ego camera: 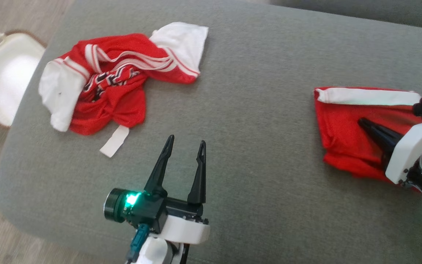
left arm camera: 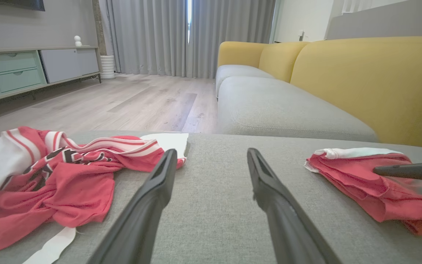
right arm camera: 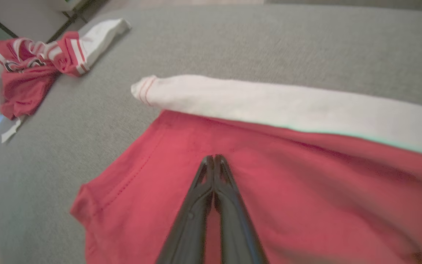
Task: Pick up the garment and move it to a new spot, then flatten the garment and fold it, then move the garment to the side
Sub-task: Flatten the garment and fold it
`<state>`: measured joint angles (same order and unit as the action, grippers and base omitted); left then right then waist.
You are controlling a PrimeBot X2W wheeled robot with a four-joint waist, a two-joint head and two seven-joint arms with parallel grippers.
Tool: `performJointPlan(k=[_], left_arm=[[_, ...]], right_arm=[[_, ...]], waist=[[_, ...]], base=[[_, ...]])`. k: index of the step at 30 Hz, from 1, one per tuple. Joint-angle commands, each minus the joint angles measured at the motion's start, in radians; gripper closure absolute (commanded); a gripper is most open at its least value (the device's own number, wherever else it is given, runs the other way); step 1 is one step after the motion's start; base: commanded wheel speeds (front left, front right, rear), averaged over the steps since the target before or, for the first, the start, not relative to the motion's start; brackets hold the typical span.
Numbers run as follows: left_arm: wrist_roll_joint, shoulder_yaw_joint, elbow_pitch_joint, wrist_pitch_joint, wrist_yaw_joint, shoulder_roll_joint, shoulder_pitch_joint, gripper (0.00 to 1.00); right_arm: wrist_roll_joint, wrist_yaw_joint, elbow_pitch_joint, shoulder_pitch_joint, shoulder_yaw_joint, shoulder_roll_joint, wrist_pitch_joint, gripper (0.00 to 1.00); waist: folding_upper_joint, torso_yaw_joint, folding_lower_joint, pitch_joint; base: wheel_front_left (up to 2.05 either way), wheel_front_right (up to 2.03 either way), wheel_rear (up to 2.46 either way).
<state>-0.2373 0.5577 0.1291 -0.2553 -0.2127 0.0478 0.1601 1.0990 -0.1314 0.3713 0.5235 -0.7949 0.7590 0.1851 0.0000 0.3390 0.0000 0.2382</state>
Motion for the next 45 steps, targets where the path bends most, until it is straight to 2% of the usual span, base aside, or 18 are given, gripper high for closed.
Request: performJointPlan(k=[1,7,15,18,22,26,34,40,44,45], left_arm=[[-0.006,-0.022,-0.033,-0.006,-0.007,0.002,0.036,0.00],[-0.023,0.003,-0.038,-0.006,-0.021,0.002,0.053,0.00],[-0.033,0.019,-0.041,-0.006,-0.032,0.002,0.058,0.00],[-0.033,0.018,-0.038,-0.006,-0.034,0.002,0.057,0.00],[-0.031,0.015,-0.029,-0.006,-0.036,0.002,0.051,0.00],[-0.022,0.005,-0.021,-0.006,-0.034,0.002,0.042,0.00],[0.000,-0.025,-0.010,-0.006,-0.020,0.002,0.015,0.00],[0.020,-0.047,0.004,-0.006,-0.006,0.002,0.003,0.00],[0.039,-0.075,0.016,-0.006,0.003,0.002,-0.018,0.00],[0.047,-0.092,0.022,-0.006,0.007,0.003,-0.037,0.00]], right_arm=[[-0.001,0.001,-0.007,0.016,-0.006,0.016,0.004,1.00],[-0.021,0.001,0.093,0.082,-0.041,-0.001,-0.017,1.00],[-0.052,0.001,0.210,0.190,-0.044,-0.006,-0.075,1.00],[-0.090,0.001,0.266,0.236,-0.023,-0.002,-0.161,1.00],[-0.090,0.001,0.304,0.234,-0.020,-0.040,-0.245,1.00],[-0.040,0.001,0.239,0.178,-0.057,-0.049,-0.260,1.00],[0.065,0.001,0.042,0.022,-0.169,-0.022,-0.227,1.00],[0.094,0.001,-0.040,-0.031,-0.256,-0.051,-0.205,1.00],[0.106,0.001,-0.071,-0.062,-0.295,-0.089,-0.239,1.00],[0.097,0.001,-0.070,-0.078,-0.293,-0.105,-0.293,0.88]], waist=[[0.0000,0.025,0.0000,0.017],[0.0000,0.068,0.0000,0.035],[0.0000,0.092,0.0000,0.044],[0.0000,0.091,0.0000,0.039],[0.0000,0.082,0.0000,0.016],[0.0000,0.065,0.0000,-0.010],[0.0000,0.013,0.0000,-0.053],[0.0000,-0.024,0.0000,-0.086],[0.0000,-0.057,0.0000,-0.130],[0.0000,-0.076,0.0000,-0.157]], base=[[0.00,0.00,0.00],[0.00,0.00,0.00],[0.00,0.00,0.00],[0.00,0.00,0.00],[0.00,0.00,0.00],[0.00,0.00,0.00],[0.00,0.00,0.00],[0.00,0.00,0.00],[0.00,0.00,0.00],[0.00,0.00,0.00]])
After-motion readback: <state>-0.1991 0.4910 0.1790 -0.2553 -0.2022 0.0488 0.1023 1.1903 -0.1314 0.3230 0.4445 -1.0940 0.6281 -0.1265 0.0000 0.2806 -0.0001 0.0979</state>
